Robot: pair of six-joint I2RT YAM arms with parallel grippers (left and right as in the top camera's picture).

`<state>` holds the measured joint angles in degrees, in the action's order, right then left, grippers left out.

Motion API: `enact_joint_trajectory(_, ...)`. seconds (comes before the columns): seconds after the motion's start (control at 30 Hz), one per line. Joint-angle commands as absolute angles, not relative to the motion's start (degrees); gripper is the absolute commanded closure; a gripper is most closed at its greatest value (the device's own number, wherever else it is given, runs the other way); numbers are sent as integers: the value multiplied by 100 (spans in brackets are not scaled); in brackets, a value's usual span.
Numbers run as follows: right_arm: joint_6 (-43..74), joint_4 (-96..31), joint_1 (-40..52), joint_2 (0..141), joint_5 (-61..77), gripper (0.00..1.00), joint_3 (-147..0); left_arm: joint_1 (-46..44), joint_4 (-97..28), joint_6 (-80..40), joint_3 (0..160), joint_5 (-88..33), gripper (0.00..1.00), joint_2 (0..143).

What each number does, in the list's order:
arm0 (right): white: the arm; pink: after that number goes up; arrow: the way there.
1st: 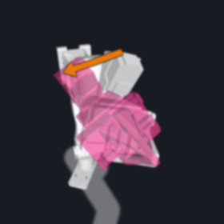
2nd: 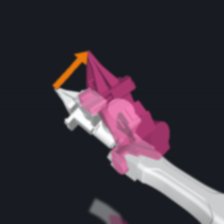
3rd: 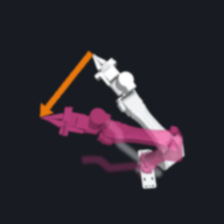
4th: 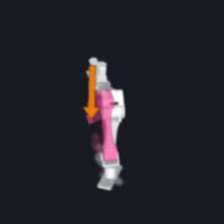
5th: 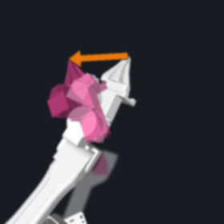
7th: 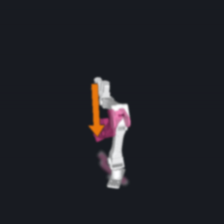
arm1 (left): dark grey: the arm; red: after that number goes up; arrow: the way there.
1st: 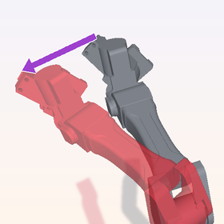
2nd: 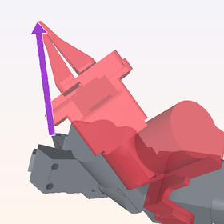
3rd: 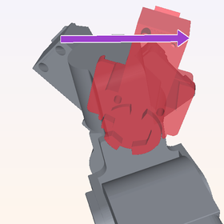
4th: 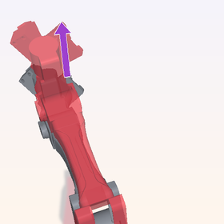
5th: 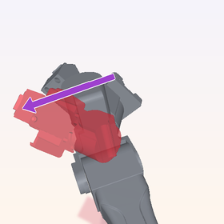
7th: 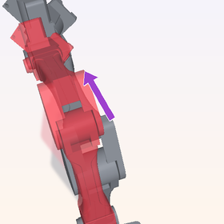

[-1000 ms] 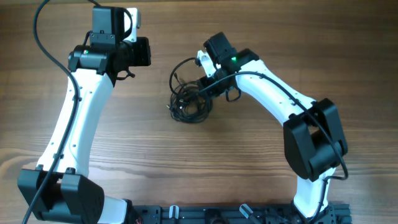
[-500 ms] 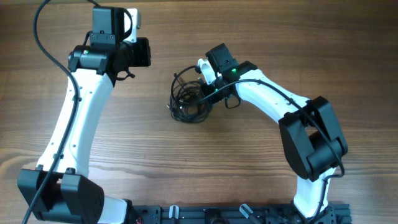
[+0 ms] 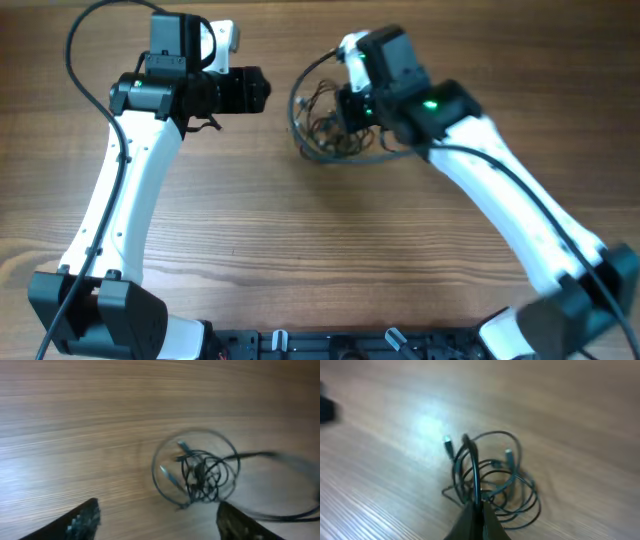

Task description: Untangle cables

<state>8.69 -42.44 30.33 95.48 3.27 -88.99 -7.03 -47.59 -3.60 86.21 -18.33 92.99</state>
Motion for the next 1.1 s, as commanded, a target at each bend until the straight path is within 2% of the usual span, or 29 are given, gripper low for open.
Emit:
enact_joint_trajectory(0.0, 1059, -4460, 2993, 8952, -569, 96, -9011, -803, -4770, -322, 8613, -2596, 19, 9212)
enact_joint_trajectory(0.1, 1066, -4423, 2993, 8683, -777, 96, -9013, -1070, -4764, -303, 8613, -2622, 16, 9332)
enact_joint_trajectory(0.17, 1066, -4427, 2993, 8621, -768, 96, -9048, -1387, -4737, 113, 8613, -2954, 14, 9509)
enact_joint_trajectory(0.27, 1068, -4427, 2993, 8624, -611, 96, -9054, -1747, -4593, 659, 8613, -3559, 4, 9780)
enact_joint_trajectory(0.33, 1068, -4425, 2993, 8624, -388, 96, -9076, -1931, -4316, 731, 8613, -3553, 5, 9990)
enact_joint_trajectory(0.43, 1072, -4445, 2993, 8621, -327, 96, -9094, -2010, -3870, 731, 8613, -3544, 16, 10272)
enact_joint_trajectory(0.6, 1068, -4473, 2993, 8433, -290, 96, -9113, -2008, -3616, 729, 8613, -3205, 21, 10565)
enact_joint_trajectory(0.67, 1068, -4466, 2993, 8298, -290, 96, -9129, -2010, -3546, 729, 8613, -3039, 46, 10652)
enact_joint_trajectory(0.7, 1070, -4466, 2993, 8237, -292, 96, -9129, -2012, -3527, 729, 8613, -3041, 52, 10689)
enact_joint_trajectory(0.73, 1068, -4466, 2993, 8180, -292, 96, -9129, -2014, -3527, 729, 8613, -3041, 70, 10742)
enact_joint_trajectory(0.8, 1068, -4473, 2993, 8158, -292, 96, -9129, -2014, -3529, 729, 8613, -3041, 96, 10857)
enact_joint_trajectory(1.0, 1068, -4480, 2993, 8156, -294, 96, -9129, -2008, -3404, 729, 8613, -3037, 95, 10965)
enact_joint_trajectory(1.03, 1066, -4488, 2993, 8156, -296, 96, -9129, -2012, -3387, 729, 8613, -3037, 84, 10965)
enact_joint_trajectory(1.07, 1068, -4497, 2993, 8156, -340, 96, -9129, -2014, -3380, 731, 8613, -3035, 80, 10965)
